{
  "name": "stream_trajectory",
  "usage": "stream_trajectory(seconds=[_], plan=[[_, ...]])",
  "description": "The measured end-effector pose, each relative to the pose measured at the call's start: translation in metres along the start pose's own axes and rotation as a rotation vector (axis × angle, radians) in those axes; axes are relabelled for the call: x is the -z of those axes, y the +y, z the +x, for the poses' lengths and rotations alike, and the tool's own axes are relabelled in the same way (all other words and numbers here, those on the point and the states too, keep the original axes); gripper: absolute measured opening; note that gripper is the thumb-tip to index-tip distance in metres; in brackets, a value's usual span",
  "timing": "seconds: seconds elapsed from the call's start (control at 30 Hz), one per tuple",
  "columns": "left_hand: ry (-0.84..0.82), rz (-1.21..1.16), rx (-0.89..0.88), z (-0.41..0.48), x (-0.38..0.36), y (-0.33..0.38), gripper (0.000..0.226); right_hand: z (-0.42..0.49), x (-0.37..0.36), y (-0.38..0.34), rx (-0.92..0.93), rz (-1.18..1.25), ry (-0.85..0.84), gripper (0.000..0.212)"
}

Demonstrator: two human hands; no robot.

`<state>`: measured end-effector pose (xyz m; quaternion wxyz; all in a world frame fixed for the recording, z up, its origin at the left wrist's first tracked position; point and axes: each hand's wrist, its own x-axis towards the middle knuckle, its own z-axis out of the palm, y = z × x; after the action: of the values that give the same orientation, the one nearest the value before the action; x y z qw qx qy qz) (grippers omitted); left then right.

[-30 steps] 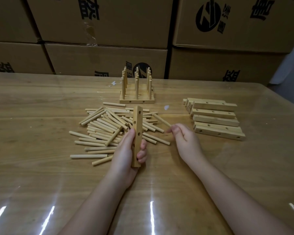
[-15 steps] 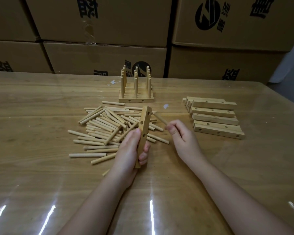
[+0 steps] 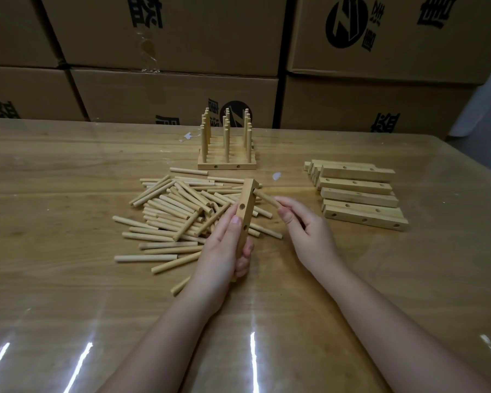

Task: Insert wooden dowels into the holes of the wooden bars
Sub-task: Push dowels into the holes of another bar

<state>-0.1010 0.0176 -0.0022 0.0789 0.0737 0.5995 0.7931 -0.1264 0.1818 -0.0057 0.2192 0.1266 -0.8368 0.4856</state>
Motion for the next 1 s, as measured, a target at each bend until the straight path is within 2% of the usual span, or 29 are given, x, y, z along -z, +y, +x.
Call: stream_trajectory(seconds=[0.37,0.77,1.0], plan=[[0.026,0.108,-0.051,-0.002,-0.006,0.002,0.032,-0.001,0.000,-0.001,0.159,-0.288,0.220,0.025],[0.090,0.396,-0.226,0.001,-0.005,-0.013,0.041,-0.002,0.003,-0.007,0.231,-0.425,0.312,0.019],[0.094,0.451,-0.232,0.002,-0.004,-0.016,0.043,-0.002,0.003,-0.009,0.237,-0.419,0.298,0.018]])
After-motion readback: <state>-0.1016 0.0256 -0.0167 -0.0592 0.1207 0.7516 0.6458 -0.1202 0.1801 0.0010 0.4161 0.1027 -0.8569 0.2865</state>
